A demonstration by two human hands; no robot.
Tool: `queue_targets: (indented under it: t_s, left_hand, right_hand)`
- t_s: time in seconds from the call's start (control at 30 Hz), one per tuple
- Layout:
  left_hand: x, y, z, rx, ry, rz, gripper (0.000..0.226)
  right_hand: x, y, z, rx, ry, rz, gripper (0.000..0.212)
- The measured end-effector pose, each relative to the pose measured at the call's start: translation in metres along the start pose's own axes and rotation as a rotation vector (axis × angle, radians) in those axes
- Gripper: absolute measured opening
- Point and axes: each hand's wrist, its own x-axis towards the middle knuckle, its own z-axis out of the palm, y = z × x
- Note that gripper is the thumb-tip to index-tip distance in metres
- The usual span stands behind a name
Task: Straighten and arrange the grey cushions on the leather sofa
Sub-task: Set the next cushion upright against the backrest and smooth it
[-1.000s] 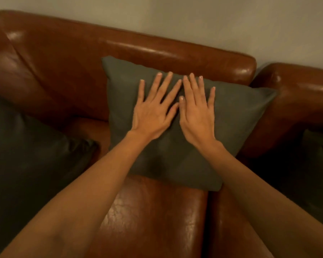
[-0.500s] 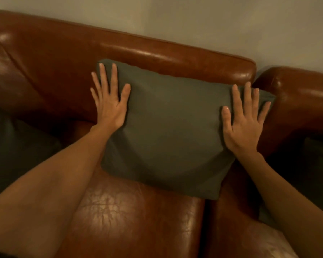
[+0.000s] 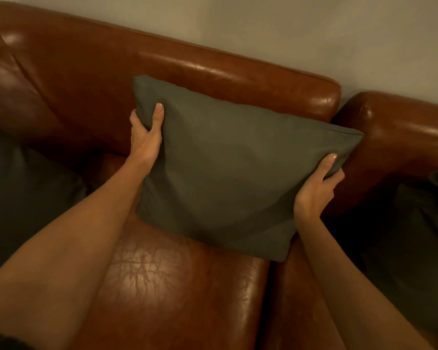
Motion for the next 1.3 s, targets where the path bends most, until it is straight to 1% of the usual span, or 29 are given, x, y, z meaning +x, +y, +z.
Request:
queue_targets:
  t_s: [0.1, 0.17, 0.23, 0.37, 0.53, 0.7, 0.77, 0.83, 0.9, 1.0, 1.07, 1.13, 1.2, 1.3]
  left_hand:
    - [0.001, 0.004, -0.002, -0.046, 0.024, 0.087, 0.079]
    - [0.001, 0.002, -0.003, -0.052, 0.059, 0.142, 0.075]
    - [0.002, -0.002, -0.002, -0.061, 0.067, 0.171, 0.078]
    - [0.012, -0.001, 0.0, -0.058, 0.025, 0.152, 0.09]
    - [0.012, 0.003, -0.004, 0.02, -0.04, 0.151, 0.084]
    - [0.014, 0.013, -0.015, 0.097, -0.133, 0.071, 0.089]
    - [0.012, 0.017, -0.018, 0.161, -0.146, 0.038, 0.089]
    - [0.006, 0.02, -0.02, 0.228, -0.124, 0.044, 0.089]
    - [-0.004, 0.024, -0.021, 0.265, -0.048, 0.134, 0.086]
    - [-0.017, 0.037, -0.016, 0.317, 0.102, 0.384, 0.071]
    - [-0.027, 0.049, -0.007, 0.406, 0.146, 0.556, 0.058]
    - [-0.041, 0.062, 0.009, 0.455, 0.129, 0.749, 0.046]
    - [-0.062, 0.077, 0.03, 0.413, 0.066, 0.899, 0.035]
    - [-0.1, 0.093, 0.07, 0.345, -0.034, 1.004, 0.027]
  right_hand:
    - [-0.001, -0.005, -0.005, 0.064, 0.044, -0.006, 0.055]
    - [-0.005, -0.001, -0.006, 0.089, 0.073, -0.031, 0.051]
    - [-0.008, 0.002, -0.002, 0.09, 0.066, -0.042, 0.05]
    - [-0.002, -0.002, 0.013, 0.059, 0.037, -0.017, 0.055]
    - [0.001, -0.005, 0.01, 0.0, -0.013, -0.023, 0.058]
    - [0.004, -0.011, -0.003, -0.035, -0.134, 0.014, 0.065]
    - [0.005, -0.013, -0.009, -0.058, -0.171, 0.042, 0.068]
    - [0.005, -0.015, -0.016, -0.089, -0.199, 0.058, 0.072]
    - [0.004, -0.018, -0.023, -0.114, -0.212, 0.053, 0.072]
    - [0.004, -0.022, -0.035, -0.133, -0.174, -0.003, 0.065]
    - [0.008, -0.026, -0.045, -0.126, -0.135, -0.055, 0.06]
    - [0.013, -0.031, -0.058, -0.141, -0.099, -0.124, 0.052]
    - [0.022, -0.037, -0.075, -0.164, -0.047, -0.204, 0.036]
    - [0.044, -0.043, -0.109, -0.176, -0.023, -0.295, 0.019]
